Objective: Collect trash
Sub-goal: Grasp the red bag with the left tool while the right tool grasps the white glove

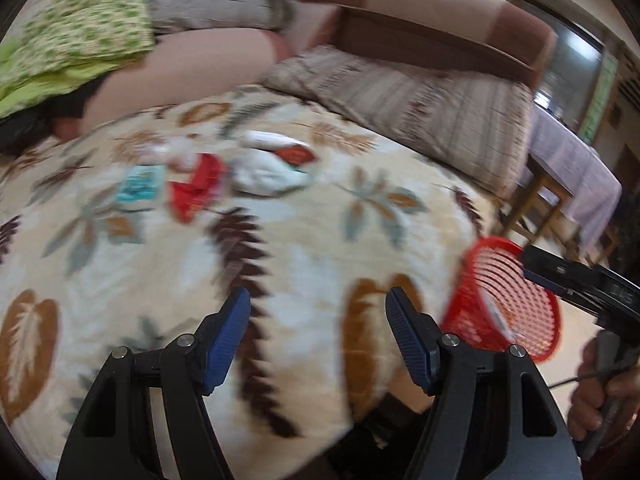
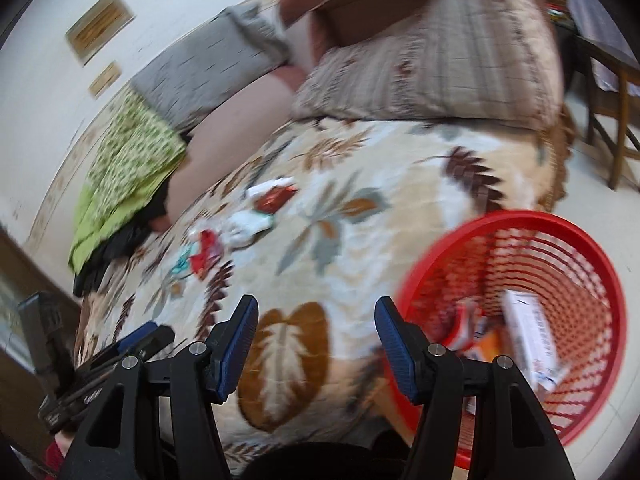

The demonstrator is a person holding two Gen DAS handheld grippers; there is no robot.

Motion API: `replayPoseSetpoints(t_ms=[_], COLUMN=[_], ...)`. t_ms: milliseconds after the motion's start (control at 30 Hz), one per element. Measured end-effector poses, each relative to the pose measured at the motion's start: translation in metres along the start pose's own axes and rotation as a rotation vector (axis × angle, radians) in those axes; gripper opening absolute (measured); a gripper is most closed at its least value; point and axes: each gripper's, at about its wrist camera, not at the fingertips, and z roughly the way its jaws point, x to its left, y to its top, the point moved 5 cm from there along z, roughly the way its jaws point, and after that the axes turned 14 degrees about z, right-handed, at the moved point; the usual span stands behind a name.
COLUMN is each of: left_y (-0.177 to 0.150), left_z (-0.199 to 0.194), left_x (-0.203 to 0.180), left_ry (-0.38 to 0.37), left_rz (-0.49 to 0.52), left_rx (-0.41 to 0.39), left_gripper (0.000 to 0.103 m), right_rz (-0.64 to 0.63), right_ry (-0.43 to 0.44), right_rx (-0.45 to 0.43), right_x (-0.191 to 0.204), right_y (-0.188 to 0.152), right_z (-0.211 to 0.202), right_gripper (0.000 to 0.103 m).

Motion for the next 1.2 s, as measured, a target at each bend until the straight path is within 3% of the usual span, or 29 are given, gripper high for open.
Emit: replayPoseSetpoints(t_ms=[200, 367, 633, 800, 833, 867, 900, 1033, 1200], left_y=[-0.002, 0.014, 0.052, 0.057, 0.058, 0.058, 0.057, 0.051, 0.04], left_z=[0.002, 0.019, 0.101, 0.152, 0.158, 0.163, 0.166, 0.15, 0.101], left_x=[0.061, 0.092, 0.12, 0.132, 0.134, 0.135, 0.135, 0.132, 0.131], left_ry=[0.07, 0.102, 0.158, 0.199, 0.19, 0.172, 0.164, 0.155, 0.17], left_rz=[-0.114, -0.131, -0.044, -0.042, -0.056, -0.067, -0.073, -0.103, -0.122], left_rx=[-0.013, 0.003, 0.099, 0.174, 0.171, 0.17, 0.174, 0.133, 0.096], left_gripper=[0.069, 0.069, 0.069, 0.068, 0.064, 0.041, 0.035, 0.034, 0.034], right_rz=[-0.066, -0.027, -0.06, -0.058, -0.059, -0.063, -0.074, -0.124, -0.194], right_ry=[0.028, 0.071, 0.076, 0.06, 0.06, 0.06, 0.058, 0.044, 0.0], right_rx=[0.063, 0.097, 0.145, 0.137, 0.138, 0.138, 0.139, 0.16, 0.174], right_x=[0.047, 0.077, 0.088, 0.085, 0.087, 0.089, 0.092, 0.106, 0.129], right_y=[0.009, 0.018, 0.005, 0.019, 0.023, 0.026, 0.029, 0.035, 0.042], right_z=[0.033, 0.061, 0.097, 0.111, 0.115, 0.118, 0.124, 0.155, 0.212], right_gripper=[0.068, 0.069, 0.07, 0.07, 0.07, 0.07, 0.071, 0.073, 0.073])
